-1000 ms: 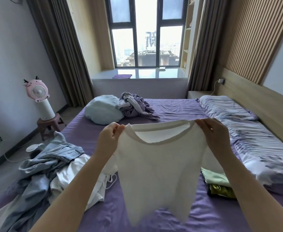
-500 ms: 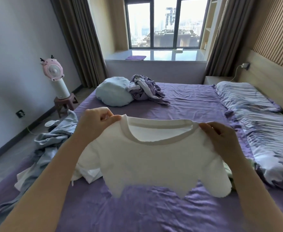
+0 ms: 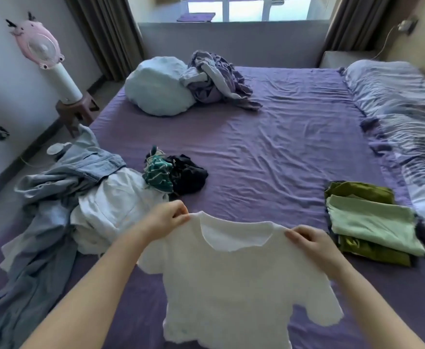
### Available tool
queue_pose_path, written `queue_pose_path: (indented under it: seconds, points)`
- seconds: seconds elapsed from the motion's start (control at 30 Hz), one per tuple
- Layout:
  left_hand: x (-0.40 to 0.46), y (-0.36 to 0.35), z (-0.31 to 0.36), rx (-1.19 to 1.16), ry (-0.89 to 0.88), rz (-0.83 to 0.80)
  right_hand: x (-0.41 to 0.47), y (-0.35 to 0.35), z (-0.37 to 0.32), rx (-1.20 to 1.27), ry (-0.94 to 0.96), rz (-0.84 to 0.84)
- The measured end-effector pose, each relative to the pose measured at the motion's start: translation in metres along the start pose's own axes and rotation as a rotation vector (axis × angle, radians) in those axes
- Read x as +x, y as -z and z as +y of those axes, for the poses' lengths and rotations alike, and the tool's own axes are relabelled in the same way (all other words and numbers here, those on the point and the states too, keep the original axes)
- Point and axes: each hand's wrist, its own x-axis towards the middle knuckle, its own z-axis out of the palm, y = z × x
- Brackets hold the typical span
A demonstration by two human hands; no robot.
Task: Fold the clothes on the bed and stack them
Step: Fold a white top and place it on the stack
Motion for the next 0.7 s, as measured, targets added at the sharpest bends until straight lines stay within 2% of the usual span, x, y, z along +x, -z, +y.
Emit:
queue_pose_path:
  seconds: [0.13, 0.3, 0.53, 0.7]
  points:
    - [0.049, -0.076, -0.056, -0.006, 0.105, -0.118, 0.033, -0.053, 0.068, -0.107, -0.197, -0.013]
    - [0.114, -0.122, -0.1, 0.017, 0.178, -0.16, 0.077, -0.098, 0.116, -0.188, -0.333, -0.015]
    - [0.205, -0.152, -0.137, 0.304, -0.036, -0.198, 0.144, -0.112, 0.153, -0.35, -0.424, 0.218]
    - [0.251, -0.145, -0.141, 0.347, -0.022, -0.074, 0.19, -0.098, 0.148, -0.435, -0.361, 0.313]
